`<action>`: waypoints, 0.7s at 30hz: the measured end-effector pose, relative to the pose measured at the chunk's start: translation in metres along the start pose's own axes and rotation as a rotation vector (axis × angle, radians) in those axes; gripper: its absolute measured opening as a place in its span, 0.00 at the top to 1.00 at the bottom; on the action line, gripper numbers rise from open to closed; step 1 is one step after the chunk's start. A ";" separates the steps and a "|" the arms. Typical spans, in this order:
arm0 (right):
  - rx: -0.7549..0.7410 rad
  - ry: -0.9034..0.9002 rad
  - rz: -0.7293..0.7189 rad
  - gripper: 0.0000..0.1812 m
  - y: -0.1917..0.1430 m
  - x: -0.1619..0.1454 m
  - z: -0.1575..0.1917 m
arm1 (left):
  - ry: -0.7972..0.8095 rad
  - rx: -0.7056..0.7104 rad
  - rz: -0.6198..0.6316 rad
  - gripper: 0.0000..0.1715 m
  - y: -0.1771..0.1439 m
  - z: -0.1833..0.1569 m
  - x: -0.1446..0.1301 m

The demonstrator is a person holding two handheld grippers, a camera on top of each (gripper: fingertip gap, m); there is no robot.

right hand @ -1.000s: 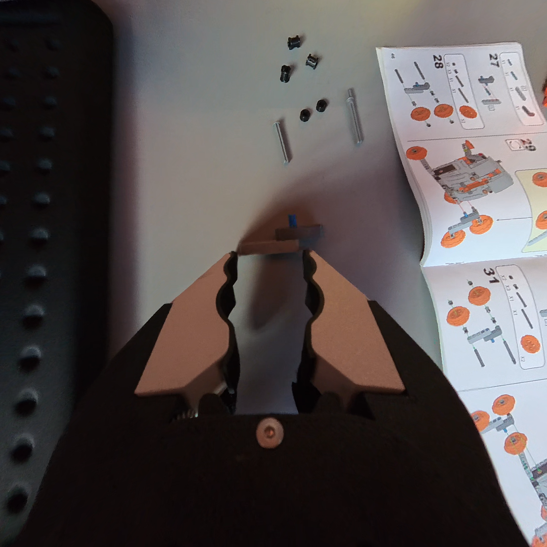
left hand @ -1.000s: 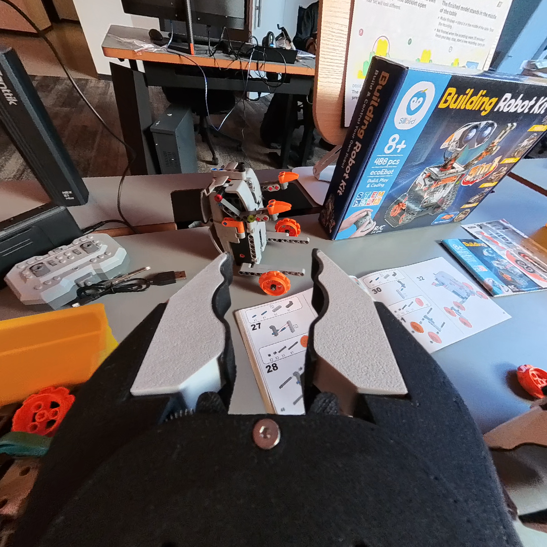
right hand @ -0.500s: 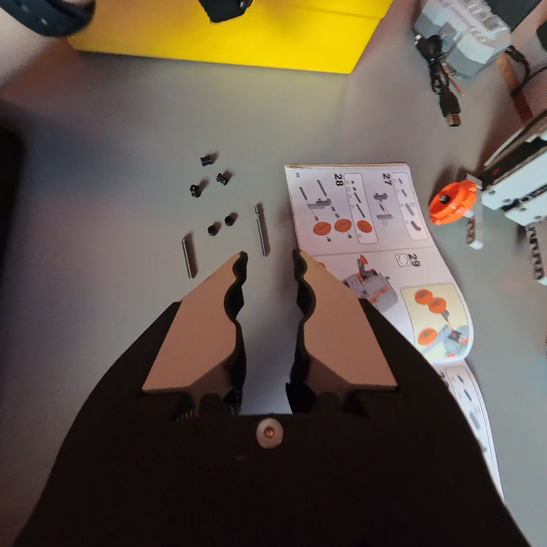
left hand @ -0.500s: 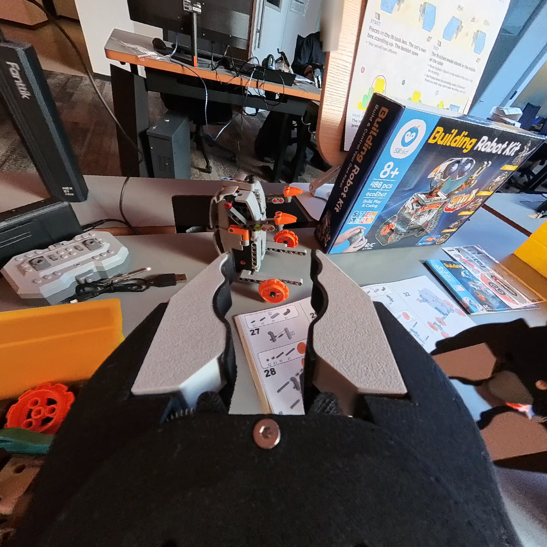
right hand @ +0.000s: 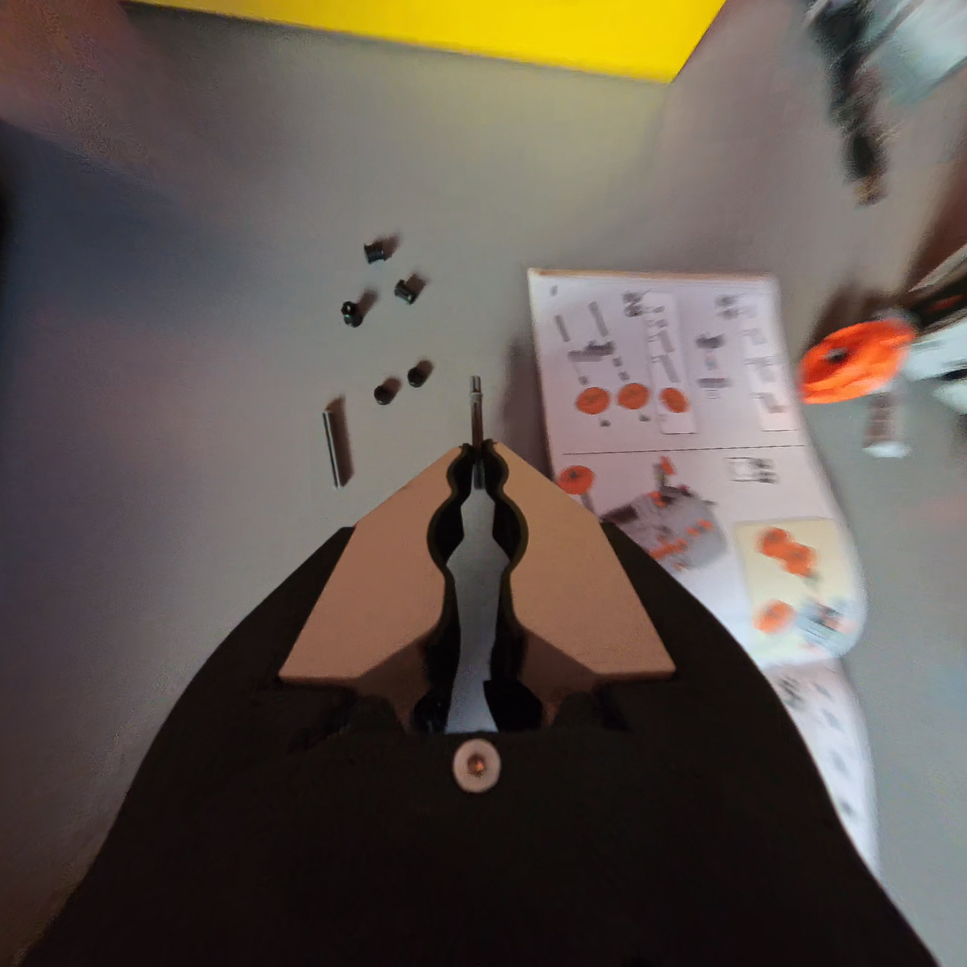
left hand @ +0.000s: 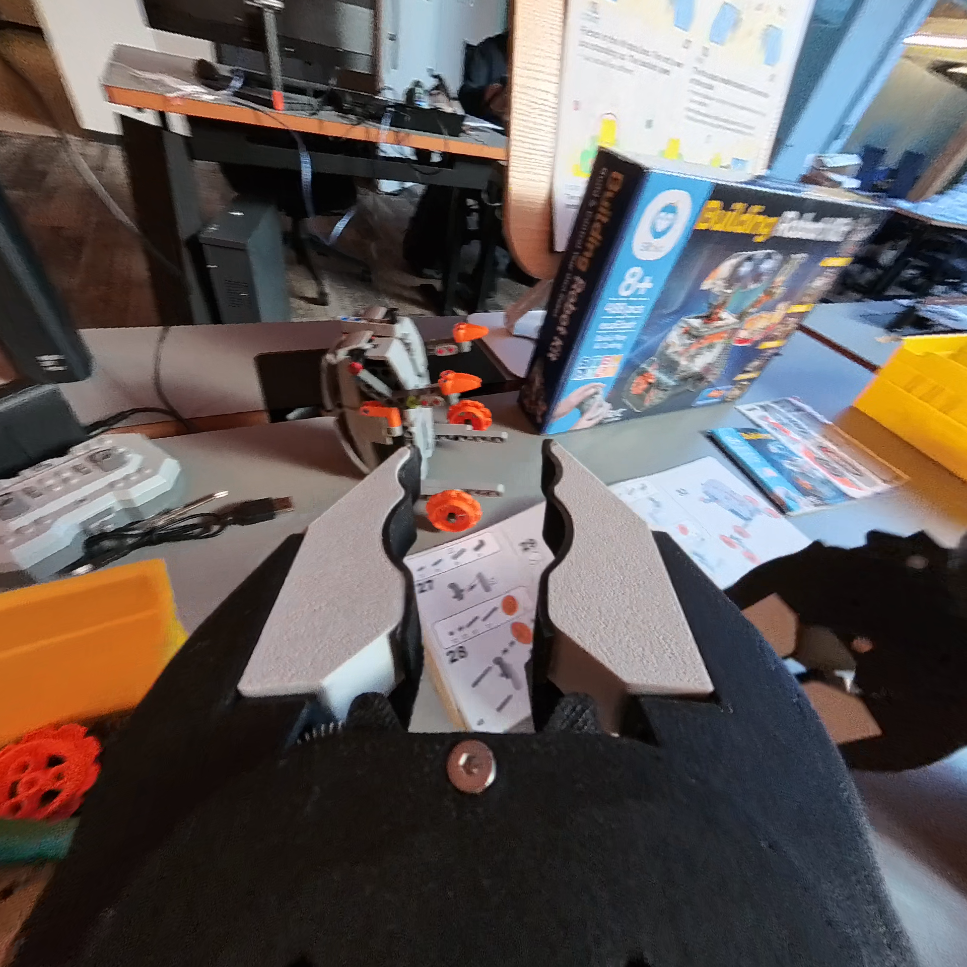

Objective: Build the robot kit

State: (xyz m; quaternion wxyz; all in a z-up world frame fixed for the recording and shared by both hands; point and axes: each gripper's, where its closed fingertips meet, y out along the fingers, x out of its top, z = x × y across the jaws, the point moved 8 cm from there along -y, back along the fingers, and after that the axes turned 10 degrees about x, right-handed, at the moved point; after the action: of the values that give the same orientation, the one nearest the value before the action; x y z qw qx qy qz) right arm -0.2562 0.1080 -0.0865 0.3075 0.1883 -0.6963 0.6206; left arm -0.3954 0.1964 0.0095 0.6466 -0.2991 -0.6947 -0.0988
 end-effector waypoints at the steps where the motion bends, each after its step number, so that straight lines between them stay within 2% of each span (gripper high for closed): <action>1: -0.082 -0.051 -0.037 0.99 -0.015 0.001 0.006 | -0.007 -0.070 0.004 0.76 -0.001 -0.005 0.001; 5: -0.326 -0.153 -0.161 0.99 -0.064 -0.007 0.033 | -0.042 -0.407 0.078 0.80 -0.007 -0.033 0.001; 8: -0.426 -0.193 -0.182 0.99 -0.079 -0.021 0.042 | -0.023 -0.508 0.142 0.77 -0.014 -0.052 -0.005; 16: -0.394 -0.223 -0.245 0.98 -0.086 -0.023 0.049 | 0.051 -0.651 0.291 0.81 -0.032 -0.083 -0.058; 21: -0.390 -0.245 -0.249 0.98 -0.086 -0.022 0.051 | 0.020 -0.734 0.334 0.80 -0.029 -0.092 -0.070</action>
State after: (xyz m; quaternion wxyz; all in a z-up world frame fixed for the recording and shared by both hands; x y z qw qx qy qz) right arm -0.1949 0.0416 -0.0388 0.3255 0.2836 -0.8063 0.4044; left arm -0.3347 0.1051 -0.0369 0.5106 -0.6179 -0.5488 -0.2371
